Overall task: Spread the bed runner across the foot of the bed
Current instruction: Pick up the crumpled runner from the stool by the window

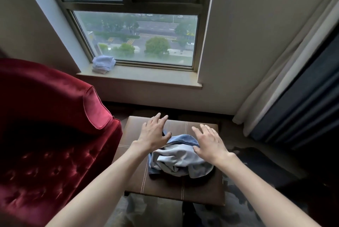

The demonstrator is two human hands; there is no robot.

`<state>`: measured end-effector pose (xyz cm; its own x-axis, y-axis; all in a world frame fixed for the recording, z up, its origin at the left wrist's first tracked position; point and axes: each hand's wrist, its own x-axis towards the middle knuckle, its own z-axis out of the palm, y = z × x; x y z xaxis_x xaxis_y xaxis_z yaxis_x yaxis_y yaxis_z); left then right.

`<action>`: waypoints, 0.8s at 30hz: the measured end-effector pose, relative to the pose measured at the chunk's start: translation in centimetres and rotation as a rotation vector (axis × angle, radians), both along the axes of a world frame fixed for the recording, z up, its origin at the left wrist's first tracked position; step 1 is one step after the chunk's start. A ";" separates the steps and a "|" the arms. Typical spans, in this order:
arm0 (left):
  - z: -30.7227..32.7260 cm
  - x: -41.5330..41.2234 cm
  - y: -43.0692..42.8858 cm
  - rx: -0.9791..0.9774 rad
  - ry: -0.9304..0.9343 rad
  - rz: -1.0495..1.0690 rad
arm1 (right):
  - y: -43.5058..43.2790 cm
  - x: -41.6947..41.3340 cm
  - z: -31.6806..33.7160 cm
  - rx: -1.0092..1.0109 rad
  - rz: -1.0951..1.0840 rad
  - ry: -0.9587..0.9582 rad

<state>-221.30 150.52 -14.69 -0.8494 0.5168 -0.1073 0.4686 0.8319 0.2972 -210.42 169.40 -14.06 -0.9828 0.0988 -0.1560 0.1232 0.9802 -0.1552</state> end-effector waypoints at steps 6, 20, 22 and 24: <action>-2.6 -3.8 2.4 -0.081 -0.034 0.011 | 3.0 -5.5 -3.4 -0.079 0.068 -0.041; -19.3 -9.0 3.5 -0.336 -0.237 -0.102 | 5.3 -10.8 -20.4 -0.167 0.179 -0.305; -23.0 -9.9 3.7 -0.357 -0.267 -0.123 | 5.6 -11.5 -23.7 -0.140 0.183 -0.343; -26.5 -10.4 4.1 -0.371 -0.284 -0.151 | 5.8 -12.3 -26.6 -0.118 0.181 -0.366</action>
